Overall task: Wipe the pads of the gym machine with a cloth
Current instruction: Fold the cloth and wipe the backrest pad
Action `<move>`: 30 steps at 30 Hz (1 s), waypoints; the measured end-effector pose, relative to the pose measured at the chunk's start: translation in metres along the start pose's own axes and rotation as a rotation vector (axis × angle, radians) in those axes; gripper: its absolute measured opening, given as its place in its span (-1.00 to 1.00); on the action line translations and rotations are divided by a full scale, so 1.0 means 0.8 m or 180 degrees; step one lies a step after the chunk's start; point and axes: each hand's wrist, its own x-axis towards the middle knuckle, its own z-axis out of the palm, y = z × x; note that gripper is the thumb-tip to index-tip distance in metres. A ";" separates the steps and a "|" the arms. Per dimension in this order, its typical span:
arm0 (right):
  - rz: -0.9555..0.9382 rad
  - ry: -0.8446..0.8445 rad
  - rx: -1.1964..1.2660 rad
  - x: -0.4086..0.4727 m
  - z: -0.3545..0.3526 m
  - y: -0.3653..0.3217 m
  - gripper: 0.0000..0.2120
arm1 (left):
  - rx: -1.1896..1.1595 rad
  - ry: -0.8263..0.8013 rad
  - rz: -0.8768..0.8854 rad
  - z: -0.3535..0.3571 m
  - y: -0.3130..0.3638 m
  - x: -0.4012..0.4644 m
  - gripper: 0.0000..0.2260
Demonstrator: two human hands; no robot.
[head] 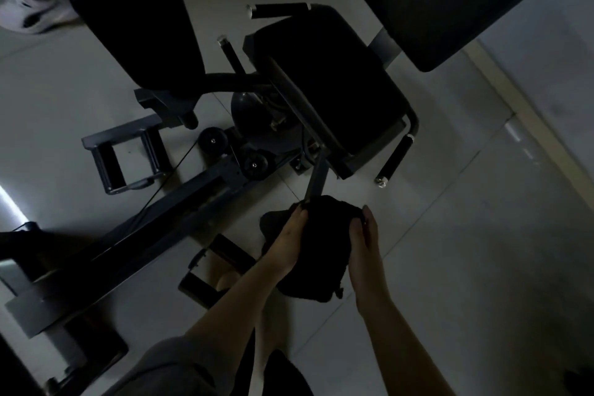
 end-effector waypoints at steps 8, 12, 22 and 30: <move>-0.0080 0.0040 -0.0027 -0.003 -0.004 0.008 -0.59 | -0.0349 0.0613 0.0233 0.004 -0.102 -0.058 -0.62; -0.0207 0.0171 -0.0171 0.018 -0.007 0.008 -0.68 | 0.0508 0.0726 0.0955 0.018 -0.057 -0.069 -0.58; 0.0521 -0.0200 0.0792 0.057 -0.031 -0.005 -0.57 | 0.1756 0.0063 0.1258 0.030 0.045 0.024 -0.62; 0.0287 -0.0932 0.0647 0.045 -0.044 0.007 -0.35 | 0.0443 0.0179 0.0274 0.024 0.049 0.050 -0.70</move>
